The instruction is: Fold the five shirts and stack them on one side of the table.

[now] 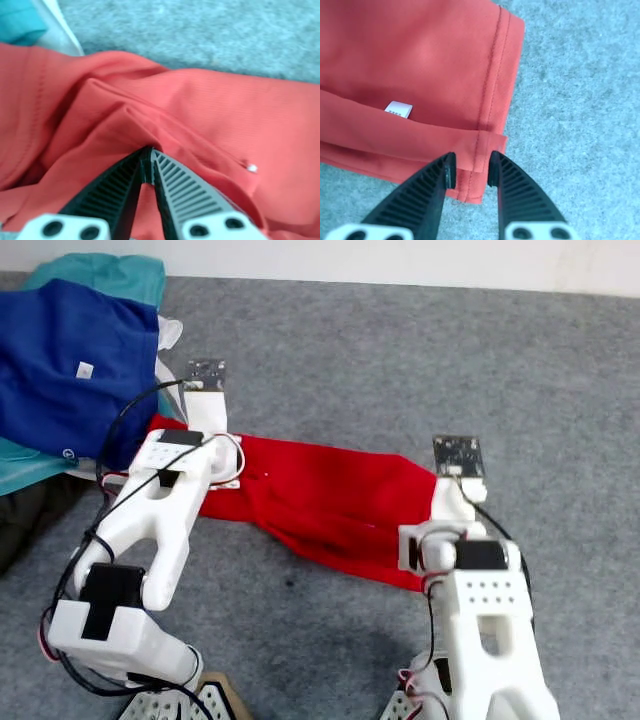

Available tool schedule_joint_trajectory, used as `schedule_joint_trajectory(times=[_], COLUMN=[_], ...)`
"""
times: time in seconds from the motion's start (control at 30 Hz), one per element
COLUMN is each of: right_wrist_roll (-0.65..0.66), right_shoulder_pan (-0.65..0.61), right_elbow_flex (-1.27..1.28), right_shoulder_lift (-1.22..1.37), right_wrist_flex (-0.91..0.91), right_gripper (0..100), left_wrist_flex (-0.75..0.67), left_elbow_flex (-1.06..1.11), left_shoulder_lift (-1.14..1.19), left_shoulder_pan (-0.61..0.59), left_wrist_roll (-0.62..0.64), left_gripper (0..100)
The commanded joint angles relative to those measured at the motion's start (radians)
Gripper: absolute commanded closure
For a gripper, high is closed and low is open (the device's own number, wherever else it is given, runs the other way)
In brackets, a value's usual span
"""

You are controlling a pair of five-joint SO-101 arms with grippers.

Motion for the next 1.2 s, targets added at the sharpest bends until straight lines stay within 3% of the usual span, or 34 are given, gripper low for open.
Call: schedule_joint_trajectory(times=[0.0,0.23,0.43,0.73,0.83,1.03,1.17], right_wrist_roll=[-0.017,-0.020,-0.021,-0.023,-0.023,-0.023,-0.015], right_shoulder_pan=[-0.001,-0.004,-0.013,-0.183,-0.193,-0.151,-0.136], right_elbow_flex=[-0.136,-0.271,-0.277,-0.286,-0.286,-0.286,-0.286], right_shoulder_lift=[0.159,0.415,0.526,0.650,0.650,0.657,0.657], right_wrist_flex=[0.008,-0.002,-0.045,-0.047,-0.048,-0.048,-0.048], right_gripper=[87.4,65.6,64.8,64.9,69.9,91.8,95.9], left_wrist_flex=[-0.012,-0.012,-0.012,-0.012,-0.012,-0.012,-0.012], left_elbow_flex=[-0.002,-0.002,-0.002,-0.002,-0.002,-0.002,-0.002], left_shoulder_lift=[-0.004,-0.004,-0.004,-0.004,-0.004,-0.004,-0.004], left_shoulder_pan=[-0.038,-0.041,-0.041,-0.041,-0.041,-0.041,-0.041], left_wrist_roll=[0.000,0.000,0.000,0.000,0.000,0.000,0.000], left_gripper=[99,99,99,99,99,99,99])
